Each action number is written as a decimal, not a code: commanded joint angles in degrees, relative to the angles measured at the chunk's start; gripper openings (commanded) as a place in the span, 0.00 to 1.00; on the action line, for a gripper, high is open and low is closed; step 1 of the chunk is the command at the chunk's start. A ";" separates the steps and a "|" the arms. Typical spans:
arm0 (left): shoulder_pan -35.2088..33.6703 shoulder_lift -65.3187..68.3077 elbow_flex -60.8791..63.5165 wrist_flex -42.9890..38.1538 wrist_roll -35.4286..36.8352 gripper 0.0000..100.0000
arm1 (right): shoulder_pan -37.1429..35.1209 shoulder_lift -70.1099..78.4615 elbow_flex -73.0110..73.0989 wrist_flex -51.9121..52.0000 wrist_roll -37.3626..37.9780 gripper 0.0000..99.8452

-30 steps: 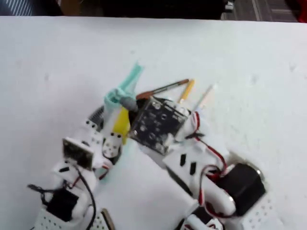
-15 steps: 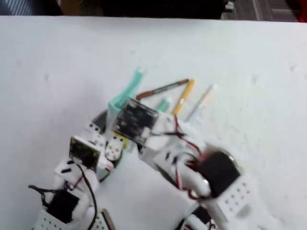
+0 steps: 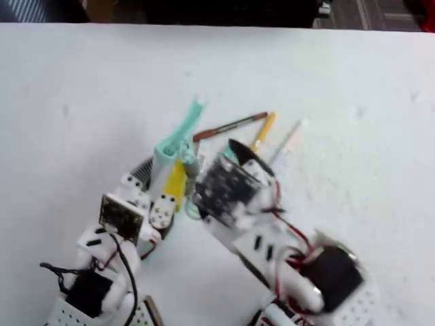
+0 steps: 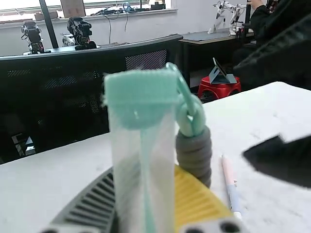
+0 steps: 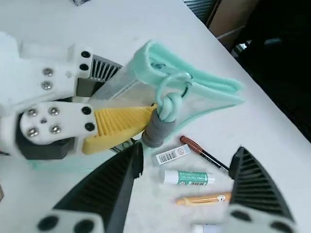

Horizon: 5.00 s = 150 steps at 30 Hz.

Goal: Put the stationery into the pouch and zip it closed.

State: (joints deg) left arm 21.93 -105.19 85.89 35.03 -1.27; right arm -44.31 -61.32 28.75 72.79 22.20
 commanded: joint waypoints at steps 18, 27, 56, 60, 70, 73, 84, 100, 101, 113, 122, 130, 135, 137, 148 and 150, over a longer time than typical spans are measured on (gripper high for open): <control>0.40 0.48 0.70 2.37 -0.35 0.02 | -2.42 9.10 -0.70 -11.38 -1.14 0.25; 0.48 0.48 0.70 2.37 -0.35 0.02 | -3.21 9.10 -0.26 -11.47 2.55 0.15; 0.92 0.48 -25.05 29.98 -3.78 0.18 | -0.31 2.33 -10.29 -2.24 5.98 0.02; 4.35 0.57 -19.52 18.99 -4.22 0.18 | -0.75 3.91 -10.73 -2.59 6.77 0.02; 7.96 0.75 8.62 -18.90 -12.66 0.02 | -0.66 14.90 -20.92 -0.48 6.77 0.02; 7.96 0.75 10.20 -18.90 -12.31 0.02 | -0.66 15.34 -20.84 2.07 6.77 0.02; 7.87 0.48 1.58 3.16 -11.34 0.13 | -0.75 15.16 -13.71 2.33 6.68 0.02; 7.96 0.48 -13.27 27.78 -4.92 0.17 | -1.01 13.93 -12.13 2.59 6.68 0.02; 7.96 0.48 -12.75 27.08 -4.92 0.15 | -1.01 12.97 -12.13 2.59 6.68 0.02; 8.31 0.48 -11.43 26.73 -5.10 0.02 | -0.66 6.55 -12.13 -5.85 6.68 0.02; 8.40 0.48 -7.03 23.82 -8.97 0.02 | 4.62 9.01 -11.96 -9.19 10.20 0.02; 8.22 0.48 -7.21 24.70 -9.32 0.02 | 7.78 13.32 -11.87 -8.40 14.24 0.02; 7.96 0.48 -7.21 24.70 -9.23 0.02 | 9.01 13.58 -12.13 -9.10 13.98 0.02; 7.96 0.48 -7.21 24.70 -9.23 0.02 | 11.21 13.76 -12.13 -10.51 13.89 0.02; 7.96 0.48 -8.00 25.32 -9.05 0.02 | 20.62 14.02 -11.87 -14.29 14.24 0.02; 7.96 0.48 -10.02 27.69 -8.97 0.02 | 21.49 14.02 -11.78 -15.43 14.24 0.02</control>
State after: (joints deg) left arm 29.41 -105.10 76.75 58.77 -9.19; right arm -28.75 -47.08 18.29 62.24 36.18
